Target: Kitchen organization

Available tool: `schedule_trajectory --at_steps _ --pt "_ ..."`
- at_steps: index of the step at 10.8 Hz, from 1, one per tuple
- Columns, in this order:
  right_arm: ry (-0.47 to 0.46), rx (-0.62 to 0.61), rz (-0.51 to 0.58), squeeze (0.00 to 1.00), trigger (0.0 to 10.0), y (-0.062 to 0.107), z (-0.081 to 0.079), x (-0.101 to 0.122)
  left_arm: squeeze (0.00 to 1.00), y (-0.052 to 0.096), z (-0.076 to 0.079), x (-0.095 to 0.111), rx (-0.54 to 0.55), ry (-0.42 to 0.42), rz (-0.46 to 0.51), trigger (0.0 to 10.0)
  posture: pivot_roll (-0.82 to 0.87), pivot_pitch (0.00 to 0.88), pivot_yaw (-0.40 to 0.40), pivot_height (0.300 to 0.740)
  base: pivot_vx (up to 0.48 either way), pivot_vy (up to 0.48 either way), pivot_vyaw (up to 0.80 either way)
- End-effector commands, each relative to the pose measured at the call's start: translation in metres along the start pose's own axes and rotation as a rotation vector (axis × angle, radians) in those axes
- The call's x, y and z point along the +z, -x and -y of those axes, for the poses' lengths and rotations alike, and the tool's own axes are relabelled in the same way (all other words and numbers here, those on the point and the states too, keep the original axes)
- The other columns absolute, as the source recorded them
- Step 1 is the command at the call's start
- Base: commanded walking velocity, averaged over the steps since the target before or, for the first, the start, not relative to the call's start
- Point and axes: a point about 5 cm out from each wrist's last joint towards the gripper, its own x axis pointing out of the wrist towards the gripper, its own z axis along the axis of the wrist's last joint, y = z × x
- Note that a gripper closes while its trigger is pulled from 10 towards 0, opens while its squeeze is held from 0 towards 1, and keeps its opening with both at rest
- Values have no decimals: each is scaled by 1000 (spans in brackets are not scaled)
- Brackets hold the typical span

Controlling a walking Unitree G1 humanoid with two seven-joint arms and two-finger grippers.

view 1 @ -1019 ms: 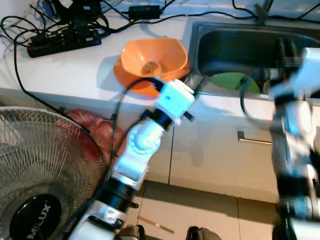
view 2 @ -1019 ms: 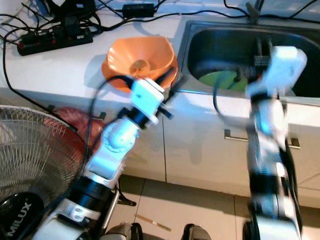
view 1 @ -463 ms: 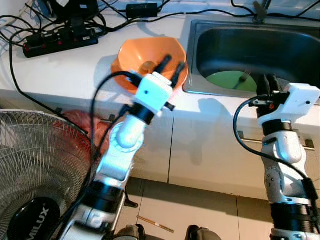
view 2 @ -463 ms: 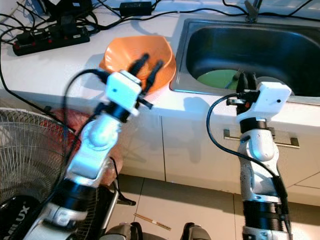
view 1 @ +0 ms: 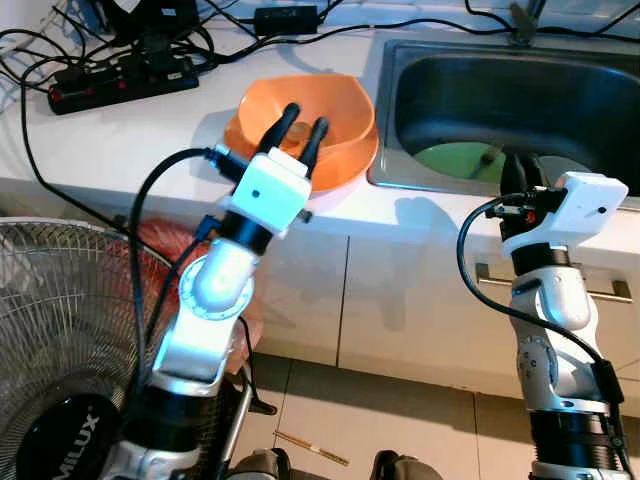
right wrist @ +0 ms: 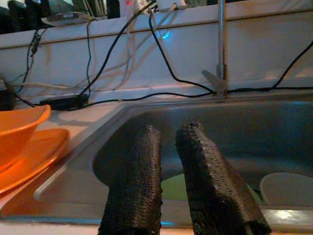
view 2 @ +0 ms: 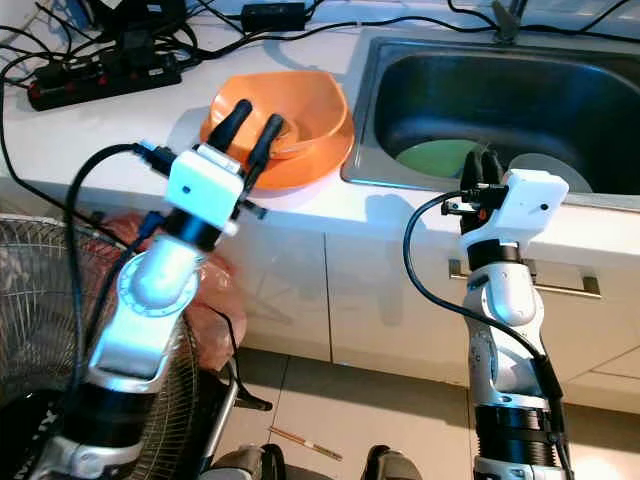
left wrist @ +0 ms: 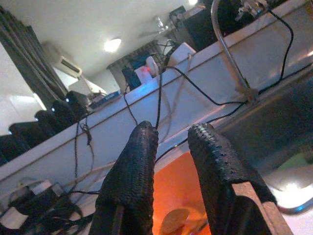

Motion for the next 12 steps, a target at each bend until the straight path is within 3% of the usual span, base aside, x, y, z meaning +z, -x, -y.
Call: schedule_trajectory --at_steps 1,3,5,8,12 --pt "-8 9 -12 0 10000 -1 -3 -1 0 7 -1 -2 -6 -21 -29 10000 47 144 44 740 0 0 0" --pt "-19 19 -16 0 10000 -2 -7 -2 0 23 -1 -10 -53 -45 -87 10000 58 146 39 740 0 0 0" --pt "-25 26 -19 0 10000 -3 -10 -3 0 28 1 -17 -118 -75 -119 10000 59 159 36 740 0 0 0" --pt "-27 29 -19 0 10000 -4 -12 -3 0 30 0 -21 -180 -120 -139 10000 60 165 35 740 0 0 0" --pt "-32 31 -15 0 10000 -6 -14 -2 0 24 1 -19 -162 -112 -123 10000 54 166 35 740 0 0 0"
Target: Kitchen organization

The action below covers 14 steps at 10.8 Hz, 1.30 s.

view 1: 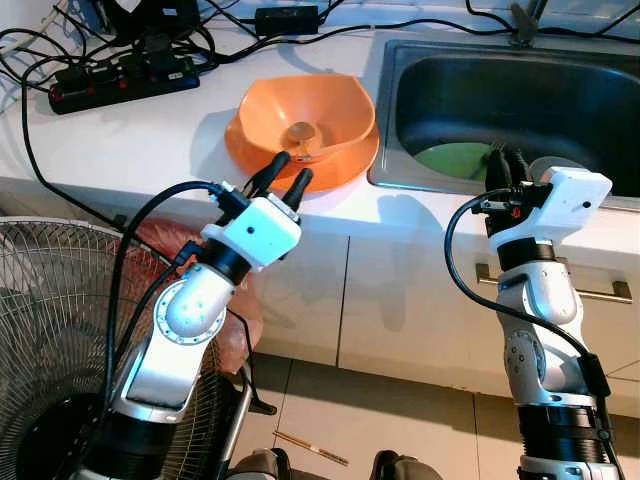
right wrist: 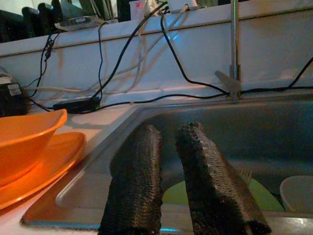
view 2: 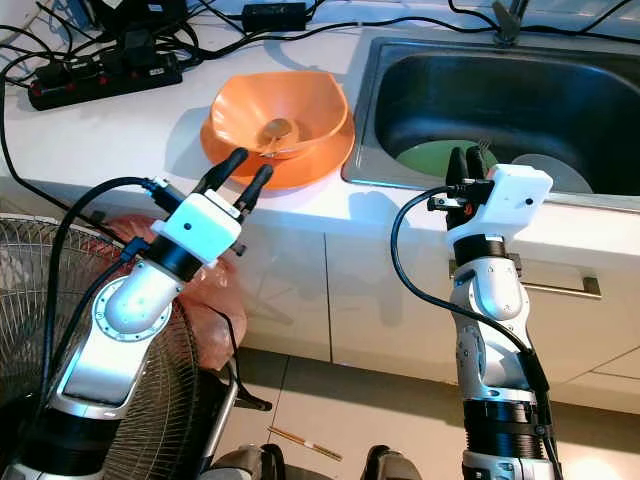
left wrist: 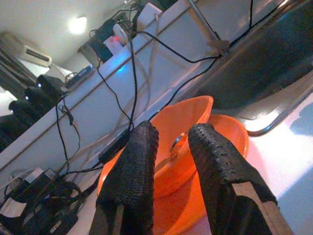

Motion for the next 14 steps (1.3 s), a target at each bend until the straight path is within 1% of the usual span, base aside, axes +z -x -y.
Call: schedule_trajectory --at_steps 1,4,8,10,12,14 --pt "-3 -1 -20 0 10000 -1 -1 -3 0 -2 1 0 11 18 -3 10000 54 167 35 740 0 0 0" --pt "-4 -1 -20 0 10000 -2 -2 -2 0 -6 3 -1 68 101 -15 10000 50 164 35 740 0 0 0" --pt "-3 -9 -20 0 10000 -3 0 -3 0 -10 4 0 101 157 -4 10000 46 165 34 740 0 0 0" --pt "-5 -8 -20 0 10000 -4 -1 -3 0 -12 3 2 113 153 9 10000 45 160 34 740 0 0 0" --pt "-5 -11 -18 0 10000 -4 0 -3 0 -12 2 0 117 131 2 10000 44 152 36 740 0 0 0" --pt "-3 -22 -27 0 10000 -4 2 -4 0 -12 2 0 120 131 0 10000 42 148 37 740 0 -330 0"
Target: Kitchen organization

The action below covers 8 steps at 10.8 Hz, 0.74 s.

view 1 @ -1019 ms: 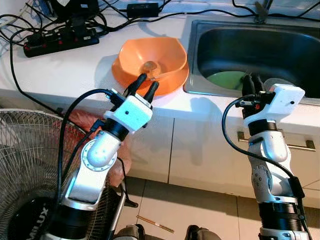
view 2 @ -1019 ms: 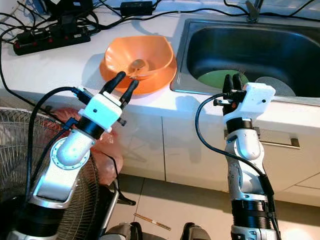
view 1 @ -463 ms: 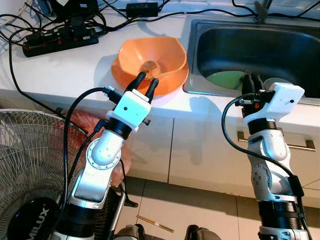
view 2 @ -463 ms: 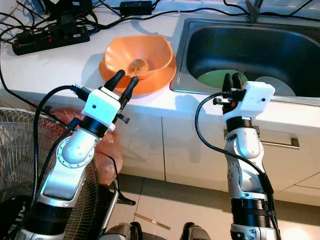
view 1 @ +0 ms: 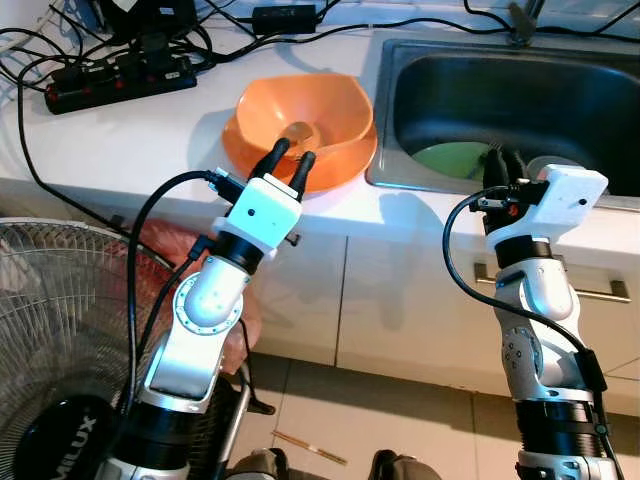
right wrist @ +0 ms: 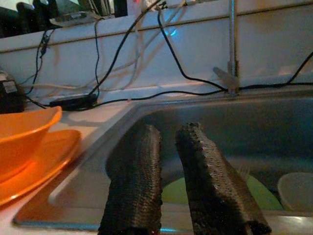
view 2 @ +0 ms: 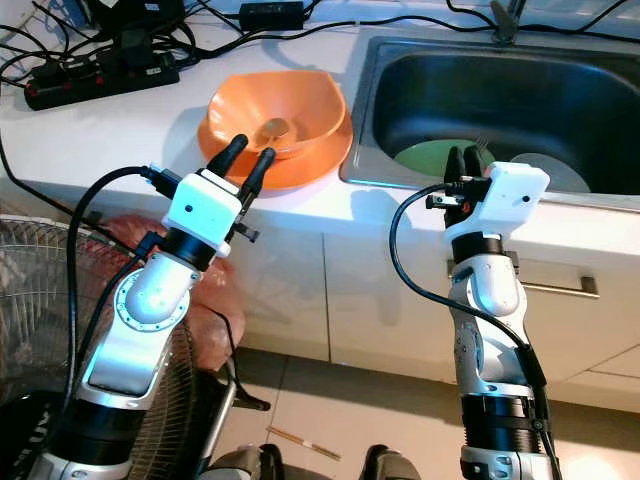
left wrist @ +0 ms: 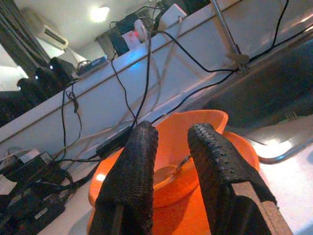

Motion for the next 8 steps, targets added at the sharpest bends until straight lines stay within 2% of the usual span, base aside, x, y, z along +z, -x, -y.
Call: schedule_trajectory --at_steps 1,3,8 --pt "-2 -21 -21 0 10000 -1 4 -2 0 -2 0 1 6 -3 8 10000 40 143 38 740 0 -428 0" --pt "0 -23 -22 0 10000 -2 4 -2 0 -3 0 1 8 -1 9 10000 39 140 38 740 0 -480 -800" --pt "9 -19 -16 0 10000 -2 4 -1 0 -3 1 1 10 4 6 10000 40 154 31 740 0 -480 0"
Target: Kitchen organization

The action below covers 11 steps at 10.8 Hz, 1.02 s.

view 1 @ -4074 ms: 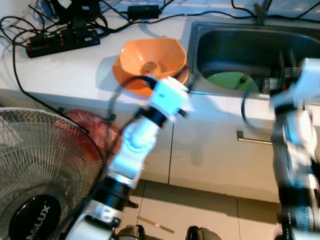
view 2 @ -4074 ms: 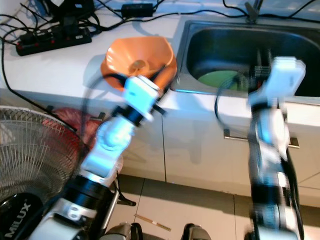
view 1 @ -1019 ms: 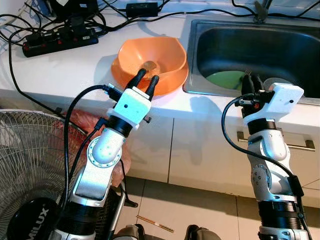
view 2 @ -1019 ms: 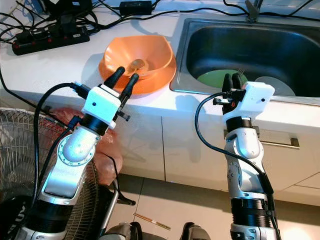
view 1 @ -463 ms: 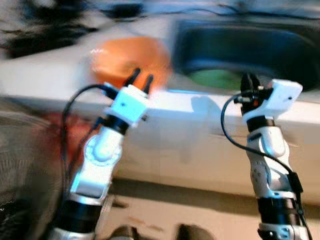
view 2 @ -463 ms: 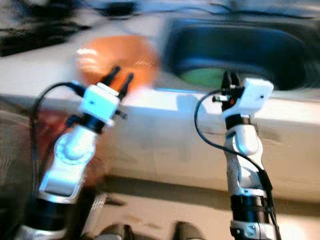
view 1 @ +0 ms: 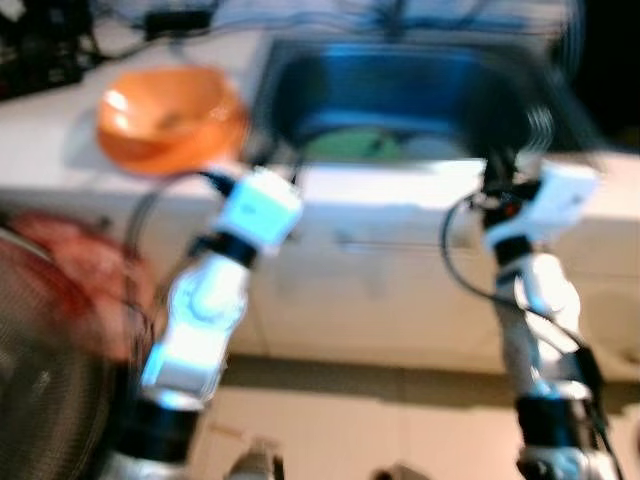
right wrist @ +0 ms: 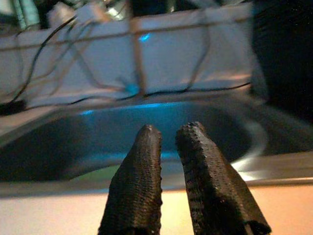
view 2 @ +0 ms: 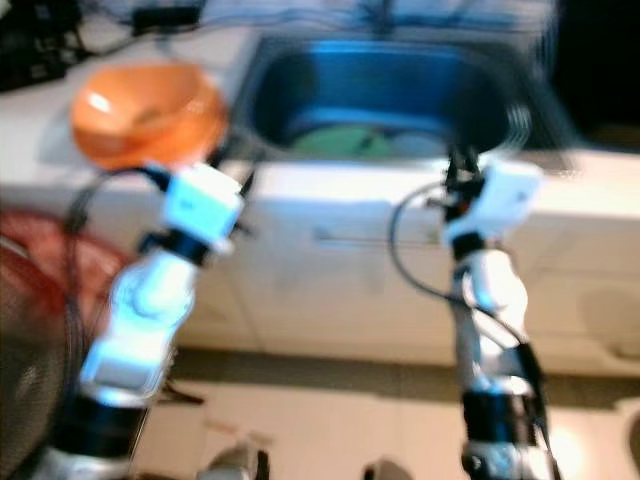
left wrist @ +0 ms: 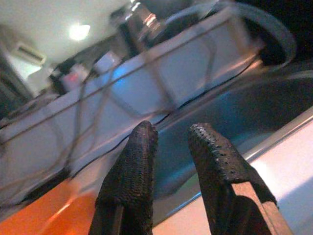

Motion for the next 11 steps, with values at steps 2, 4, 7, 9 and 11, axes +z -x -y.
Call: schedule_trajectory --at_steps 2,4,7,9,11 --pt "4 7 -2 0 10000 1 -3 0 0 1 -6 -2 14 -15 -6 10000 40 160 30 740 0 -480 0" --pt "3 11 -7 0 10000 1 -3 -1 0 2 -6 -2 18 -14 -10 10000 39 163 28 740 0 -480 0" --pt "6 8 -11 0 10000 1 -2 -2 0 2 -5 -3 17 -12 -15 10000 36 163 27 740 0 -480 0" --pt "7 6 -14 0 10000 1 -2 -2 0 2 -5 -3 18 -10 -16 10000 37 164 28 740 0 -480 0" --pt "6 6 -15 0 10000 2 -2 -3 0 2 -5 -3 17 -12 -13 10000 36 154 30 740 0 -431 0"
